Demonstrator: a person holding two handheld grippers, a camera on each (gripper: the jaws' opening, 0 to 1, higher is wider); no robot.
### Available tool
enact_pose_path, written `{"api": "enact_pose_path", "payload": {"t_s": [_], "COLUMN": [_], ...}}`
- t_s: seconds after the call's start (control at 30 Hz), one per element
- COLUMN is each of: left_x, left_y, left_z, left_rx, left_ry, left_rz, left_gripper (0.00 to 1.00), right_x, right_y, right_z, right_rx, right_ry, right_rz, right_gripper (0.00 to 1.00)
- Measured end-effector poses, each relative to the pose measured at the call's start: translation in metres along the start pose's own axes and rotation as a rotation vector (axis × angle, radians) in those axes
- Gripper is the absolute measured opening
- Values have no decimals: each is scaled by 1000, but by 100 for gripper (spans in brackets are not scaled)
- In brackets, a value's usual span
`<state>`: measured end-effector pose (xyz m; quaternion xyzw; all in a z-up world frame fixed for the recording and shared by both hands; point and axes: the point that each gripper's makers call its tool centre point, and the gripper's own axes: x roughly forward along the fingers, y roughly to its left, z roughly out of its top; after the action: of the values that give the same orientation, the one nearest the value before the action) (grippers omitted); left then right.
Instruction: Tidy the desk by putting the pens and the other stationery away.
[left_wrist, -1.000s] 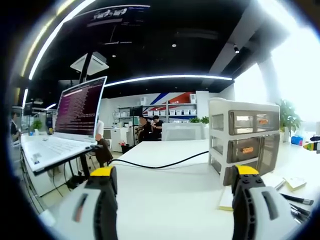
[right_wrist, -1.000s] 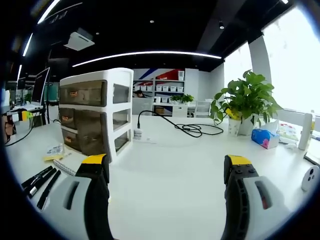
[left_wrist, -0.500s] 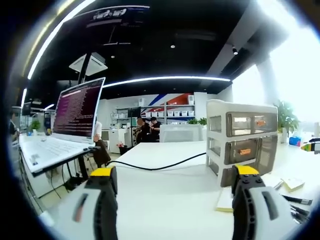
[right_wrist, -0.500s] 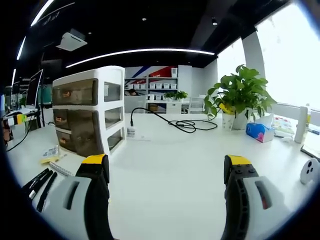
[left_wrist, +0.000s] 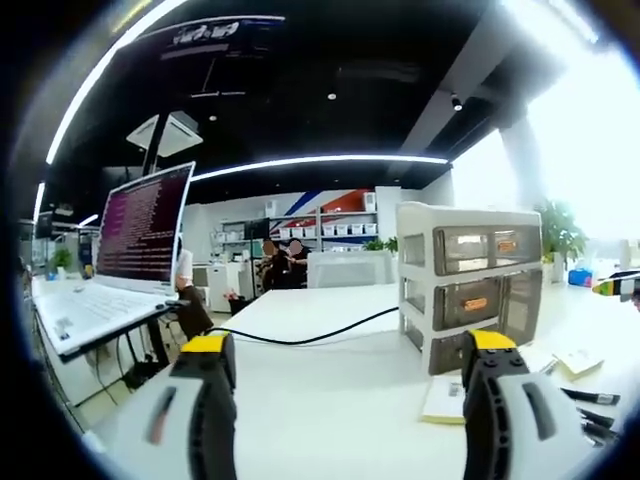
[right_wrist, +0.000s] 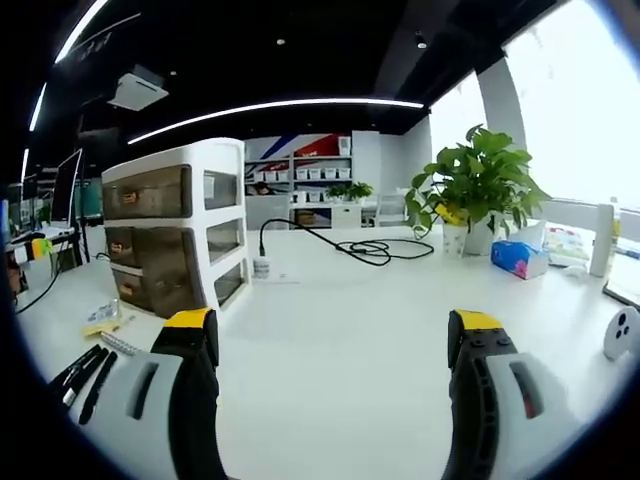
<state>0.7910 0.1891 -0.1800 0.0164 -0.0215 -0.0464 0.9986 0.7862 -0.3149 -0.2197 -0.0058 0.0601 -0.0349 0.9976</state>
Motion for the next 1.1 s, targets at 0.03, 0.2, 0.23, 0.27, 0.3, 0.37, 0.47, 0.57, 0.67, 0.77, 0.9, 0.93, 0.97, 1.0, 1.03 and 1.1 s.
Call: {"api": "enact_pose_path", "payload": {"t_s": [0.03, 0.2, 0.23, 0.27, 0.3, 0.37, 0.47, 0.57, 0.67, 0.77, 0.9, 0.93, 0.97, 1.0, 1.03, 1.1], "left_x": [0, -1, -1, -1, -1, 0, -1, 0, 3, 2, 2, 3, 3, 3, 4, 4], "left_y": [0, -3, -4, -5, -5, -7, -10, -11, -9, -14, -15, -13, -11, -11, -11, -8], "left_z": [-1, 0, 1, 0, -1, -2, -2, -2, -8, -9, -8, -9, -10, -11, -11, -13], "left_rx": [4, -16, -10, -1, 5, 12, 16, 30, 51, 38, 52, 54, 51, 47, 46, 66], "left_ry": [3, 3, -1, 2, 5, 13, 15, 13, 38, 45, 37, 41, 46, 50, 50, 57], "left_rz": [4, -15, -15, -12, -12, -21, -32, -34, -20, -40, -42, -37, -32, -32, -32, -12], "left_gripper": [95, 94, 94, 94, 94, 94, 94, 94, 94, 94, 94, 94, 94, 94, 93, 94], "right_x": [1, -1, -1, -1, -2, -2, -2, -2, -3, -3, -4, -5, -6, -8, -10, -16], "right_y": [-1, 6, 4, 2, 1, -1, -1, -13, -12, -10, -2, 2, 5, 10, 17, 28], "right_z": [-2, -1, -1, 0, -1, 1, 3, 6, 10, 11, 23, 27, 32, 37, 44, 66], "right_rx": [3, 29, 33, 34, 24, 12, -6, -72, -74, -62, -99, -116, -137, -160, -194, -266], "right_ry": [10, 5, 0, -11, -7, -14, -23, -40, -65, -74, -136, -151, -176, -199, -235, -351], "right_rz": [2, 28, 13, -7, -9, -17, -26, -109, -99, -89, -62, -54, -47, -34, -20, 5], "right_gripper": [97, 97, 97, 97, 97, 97, 97, 97, 97, 97, 97, 97, 97, 96, 93, 85]}}
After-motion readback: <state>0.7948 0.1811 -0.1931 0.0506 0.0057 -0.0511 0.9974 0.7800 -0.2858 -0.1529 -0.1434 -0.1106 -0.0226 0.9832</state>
